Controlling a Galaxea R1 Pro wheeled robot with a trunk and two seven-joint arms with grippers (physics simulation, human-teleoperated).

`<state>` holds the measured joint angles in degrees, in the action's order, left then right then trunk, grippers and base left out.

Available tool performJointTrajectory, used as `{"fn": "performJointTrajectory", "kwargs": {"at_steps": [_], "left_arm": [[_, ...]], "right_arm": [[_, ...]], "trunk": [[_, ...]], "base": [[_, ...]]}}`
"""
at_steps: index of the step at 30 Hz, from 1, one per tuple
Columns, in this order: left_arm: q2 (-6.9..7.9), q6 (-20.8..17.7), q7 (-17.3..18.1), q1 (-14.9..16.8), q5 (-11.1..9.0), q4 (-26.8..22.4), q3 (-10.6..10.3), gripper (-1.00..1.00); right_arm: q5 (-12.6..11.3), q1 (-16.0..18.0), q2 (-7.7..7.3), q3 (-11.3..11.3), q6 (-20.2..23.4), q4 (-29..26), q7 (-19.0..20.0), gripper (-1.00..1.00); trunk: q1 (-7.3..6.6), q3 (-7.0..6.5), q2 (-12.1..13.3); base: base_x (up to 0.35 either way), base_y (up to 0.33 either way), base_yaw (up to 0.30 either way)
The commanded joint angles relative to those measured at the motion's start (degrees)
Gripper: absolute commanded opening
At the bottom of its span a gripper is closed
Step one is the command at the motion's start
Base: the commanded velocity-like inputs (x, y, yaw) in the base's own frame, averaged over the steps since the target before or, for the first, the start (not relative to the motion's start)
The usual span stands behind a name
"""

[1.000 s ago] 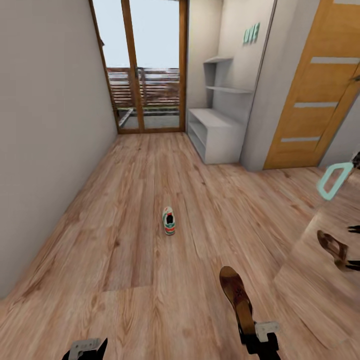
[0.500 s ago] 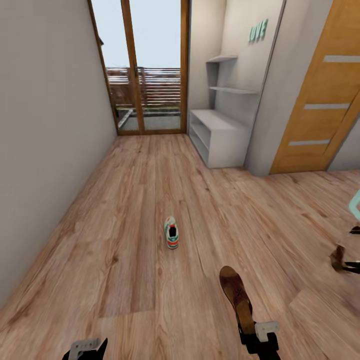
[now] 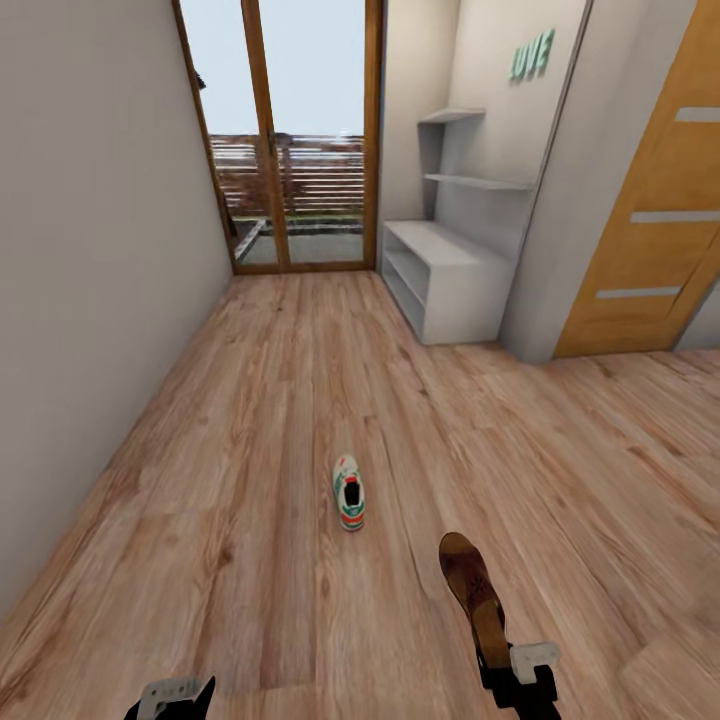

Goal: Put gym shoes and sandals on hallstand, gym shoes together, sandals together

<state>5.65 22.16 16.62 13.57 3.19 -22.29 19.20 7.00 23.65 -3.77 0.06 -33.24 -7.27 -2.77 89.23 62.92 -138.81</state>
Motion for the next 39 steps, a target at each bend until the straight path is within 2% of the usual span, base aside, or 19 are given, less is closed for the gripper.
{"fn": "performJointTrajectory", "kwargs": {"at_steps": [1, 10, 25, 39], "left_arm": [[-0.04, 0.16, 0.43, 0.05, 0.33, 0.05, 0.48, 1.00], [-0.11, 0.16, 0.43, 0.05, 0.36, 0.05, 0.40, 1.00], [-0.11, 0.17, 0.43, 0.05, 0.40, 0.05, 0.40, 1.00], [-0.10, 0.20, 0.43, 0.04, 0.46, -0.22, 0.41, 1.00]], "right_arm": [[0.38, 0.03, -0.01, -0.04, -0.15, 0.04, -0.22, -1.00], [0.38, 0.05, -0.01, -0.05, -0.11, 0.01, -0.13, -1.00], [0.38, 0.03, 0.05, -0.06, -0.10, 0.01, -0.16, -1.00], [0.25, 0.07, 0.22, -0.03, 0.01, -1.54, -0.30, -1.00]], "trunk": [[0.02, 0.05, -0.02], [0.02, 0.05, -0.02], [0.02, 0.05, -0.02], [0.02, 0.05, -0.02]], "base": [[0.339, 0.080, 0.000], [0.339, 0.053, -0.013], [0.339, 0.002, -0.212], [0.339, 0.000, -0.028]]}}
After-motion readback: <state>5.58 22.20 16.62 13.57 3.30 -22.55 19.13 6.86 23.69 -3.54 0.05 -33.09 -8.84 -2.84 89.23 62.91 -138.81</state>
